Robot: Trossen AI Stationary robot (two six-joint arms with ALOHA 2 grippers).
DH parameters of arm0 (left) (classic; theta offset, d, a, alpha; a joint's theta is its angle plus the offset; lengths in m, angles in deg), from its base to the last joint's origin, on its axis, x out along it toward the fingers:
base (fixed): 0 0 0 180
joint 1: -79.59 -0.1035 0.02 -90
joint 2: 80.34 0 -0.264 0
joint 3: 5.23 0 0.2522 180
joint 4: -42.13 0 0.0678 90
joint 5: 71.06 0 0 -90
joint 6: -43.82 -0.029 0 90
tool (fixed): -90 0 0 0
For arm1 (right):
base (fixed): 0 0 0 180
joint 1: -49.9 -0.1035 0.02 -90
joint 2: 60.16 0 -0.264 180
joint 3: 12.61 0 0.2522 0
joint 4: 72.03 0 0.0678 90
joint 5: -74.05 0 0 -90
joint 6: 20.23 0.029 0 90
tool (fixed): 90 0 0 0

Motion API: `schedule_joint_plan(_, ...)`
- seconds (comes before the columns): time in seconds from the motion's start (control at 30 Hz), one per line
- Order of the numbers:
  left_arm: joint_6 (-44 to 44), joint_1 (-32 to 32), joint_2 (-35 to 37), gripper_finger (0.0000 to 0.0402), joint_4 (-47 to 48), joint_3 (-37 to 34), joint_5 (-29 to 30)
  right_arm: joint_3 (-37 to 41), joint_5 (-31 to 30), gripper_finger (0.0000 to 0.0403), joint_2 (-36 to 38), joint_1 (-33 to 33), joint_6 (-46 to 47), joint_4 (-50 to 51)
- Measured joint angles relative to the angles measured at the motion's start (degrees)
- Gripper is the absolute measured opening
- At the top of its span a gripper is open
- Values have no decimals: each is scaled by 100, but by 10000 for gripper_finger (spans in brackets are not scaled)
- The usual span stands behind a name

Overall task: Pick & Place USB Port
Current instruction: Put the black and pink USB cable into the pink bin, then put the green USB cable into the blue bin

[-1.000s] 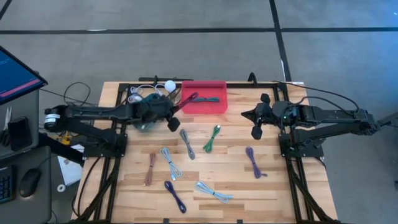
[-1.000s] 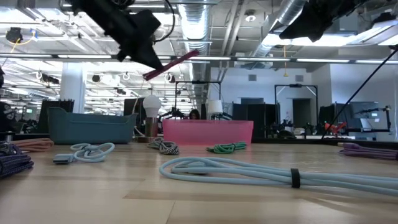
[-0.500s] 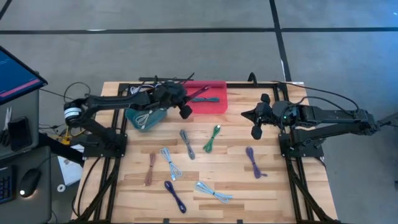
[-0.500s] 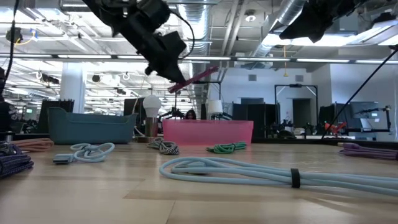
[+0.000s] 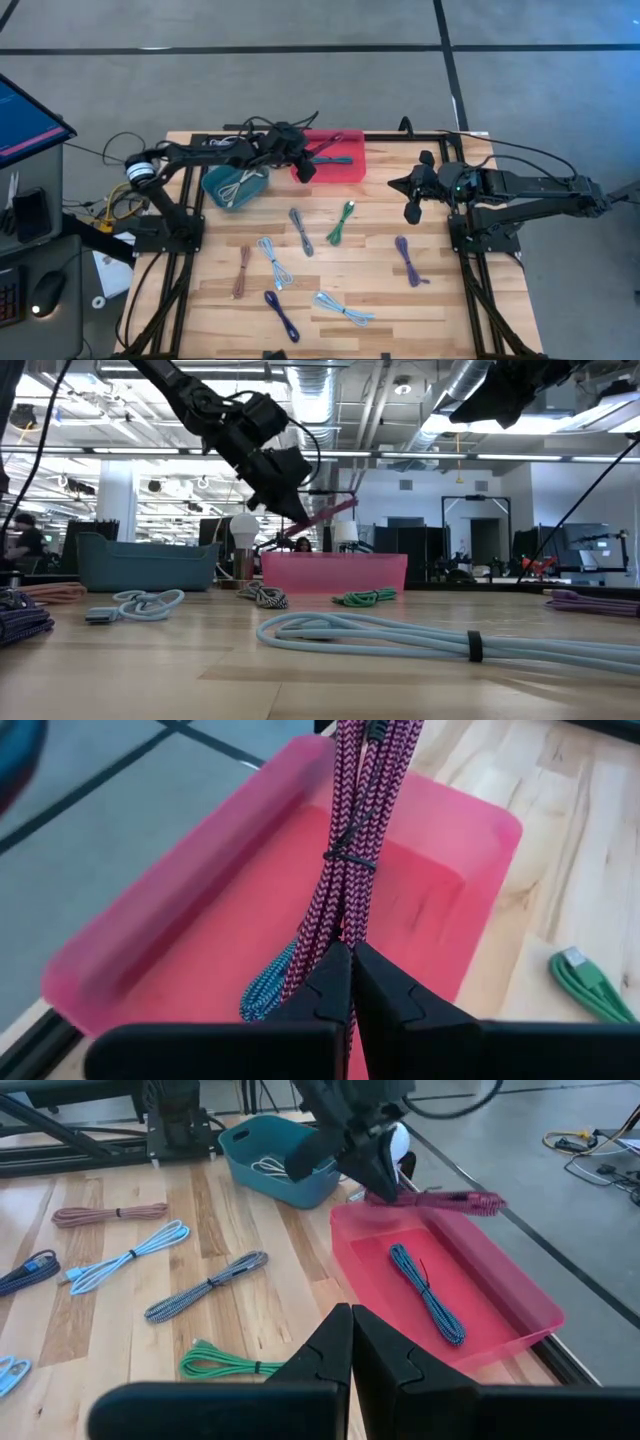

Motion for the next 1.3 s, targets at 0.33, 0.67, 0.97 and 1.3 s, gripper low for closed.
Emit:
schedule_joint_plan(0.33,2,-45,-520,6,-136,0,-47,0,0,1,0,0,0,-1)
schedule_joint_plan(0.67,20,-50,-739,6,-178,0,-36,0,1,1,0,0,2,1)
schedule_joint_plan(0.97,59,-41,-739,20,-292,0,206,0,2,1,0,-2,2,-1)
schedule_joint_plan(1.3,66,43,-739,32,-305,0,219,0,4,1,0,-2,2,-1)
